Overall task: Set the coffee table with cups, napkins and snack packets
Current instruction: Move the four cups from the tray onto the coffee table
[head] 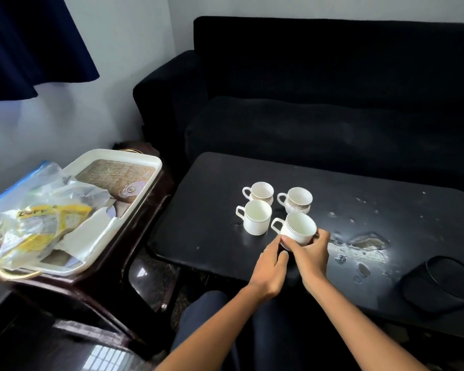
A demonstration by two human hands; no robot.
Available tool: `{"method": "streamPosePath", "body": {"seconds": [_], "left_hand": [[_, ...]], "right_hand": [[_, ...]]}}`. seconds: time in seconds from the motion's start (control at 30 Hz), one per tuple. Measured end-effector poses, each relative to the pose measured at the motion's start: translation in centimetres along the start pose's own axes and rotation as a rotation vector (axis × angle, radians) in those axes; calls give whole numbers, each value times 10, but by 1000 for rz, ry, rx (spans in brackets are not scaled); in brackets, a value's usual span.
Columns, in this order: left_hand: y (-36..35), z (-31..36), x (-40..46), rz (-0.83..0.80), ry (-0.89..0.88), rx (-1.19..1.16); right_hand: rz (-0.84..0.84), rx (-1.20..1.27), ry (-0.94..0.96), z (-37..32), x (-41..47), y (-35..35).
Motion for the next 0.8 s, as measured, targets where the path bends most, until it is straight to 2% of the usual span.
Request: {"method": "streamPosePath", "body": {"seconds": [0.23,0.4,0.8], "left_hand": [[-7,-22,15,-30,16,263],[-13,-30,20,23,-2,435],[-16,-37,28,40,31,501]], "right_hand": [[1,-28,27,5,8,-7],[-12,-58,64,9,11,-9],[-38,-100,119,10,16,-13]]}}
Point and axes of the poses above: each hand's wrist, its own x-axis towards the middle knuckle, its own y-axis out of the back of the hand, z = x × y, the point moved 2 cm from there along x, towards the middle knuckle, and after that the axes turned 6 degrees about z, right-handed, at the moved point
